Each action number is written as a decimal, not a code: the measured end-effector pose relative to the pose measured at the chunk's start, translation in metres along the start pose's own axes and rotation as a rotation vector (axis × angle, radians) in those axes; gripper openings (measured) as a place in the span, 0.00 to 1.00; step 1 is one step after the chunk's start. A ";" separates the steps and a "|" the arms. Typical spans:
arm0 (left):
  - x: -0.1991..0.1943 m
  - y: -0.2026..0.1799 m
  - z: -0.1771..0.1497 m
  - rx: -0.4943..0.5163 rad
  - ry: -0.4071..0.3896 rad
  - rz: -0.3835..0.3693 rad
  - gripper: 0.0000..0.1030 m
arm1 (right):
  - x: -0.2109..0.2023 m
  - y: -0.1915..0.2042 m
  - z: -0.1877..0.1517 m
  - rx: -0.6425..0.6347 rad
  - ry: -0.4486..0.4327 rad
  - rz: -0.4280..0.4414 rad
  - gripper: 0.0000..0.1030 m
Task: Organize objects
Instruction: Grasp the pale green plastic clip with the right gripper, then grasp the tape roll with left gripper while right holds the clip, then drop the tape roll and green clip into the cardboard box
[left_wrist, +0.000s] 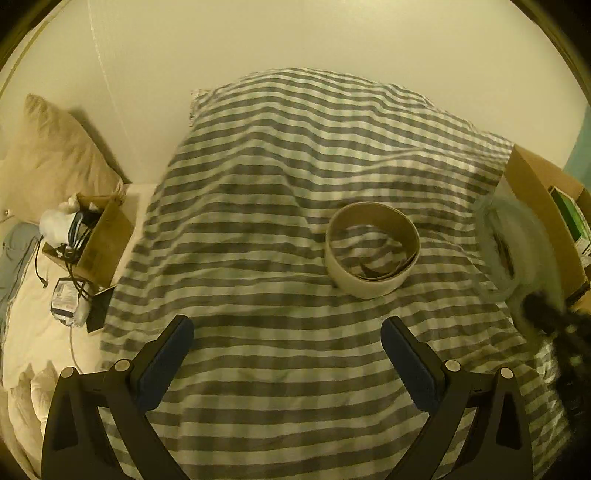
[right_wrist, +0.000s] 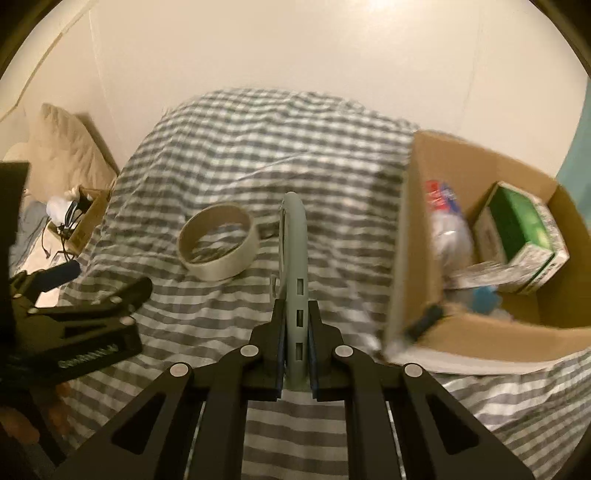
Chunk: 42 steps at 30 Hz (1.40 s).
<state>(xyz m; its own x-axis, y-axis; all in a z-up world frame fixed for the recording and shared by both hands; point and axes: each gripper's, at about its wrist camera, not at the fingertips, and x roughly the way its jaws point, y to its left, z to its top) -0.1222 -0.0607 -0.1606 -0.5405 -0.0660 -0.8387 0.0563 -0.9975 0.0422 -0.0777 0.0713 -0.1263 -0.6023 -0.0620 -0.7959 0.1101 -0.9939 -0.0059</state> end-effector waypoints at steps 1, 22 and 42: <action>0.003 -0.001 0.002 -0.006 0.006 -0.002 1.00 | -0.003 -0.002 0.001 -0.001 -0.012 -0.002 0.09; 0.080 -0.055 0.047 0.074 0.027 -0.108 1.00 | 0.021 -0.009 0.035 -0.049 -0.094 -0.029 0.09; -0.077 -0.039 0.045 0.041 -0.121 -0.121 0.80 | -0.084 -0.016 0.035 -0.042 -0.252 0.019 0.09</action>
<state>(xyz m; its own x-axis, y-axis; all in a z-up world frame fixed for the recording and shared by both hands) -0.1208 -0.0174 -0.0733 -0.6382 0.0548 -0.7679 -0.0483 -0.9984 -0.0311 -0.0564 0.0896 -0.0381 -0.7770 -0.1068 -0.6204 0.1530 -0.9880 -0.0216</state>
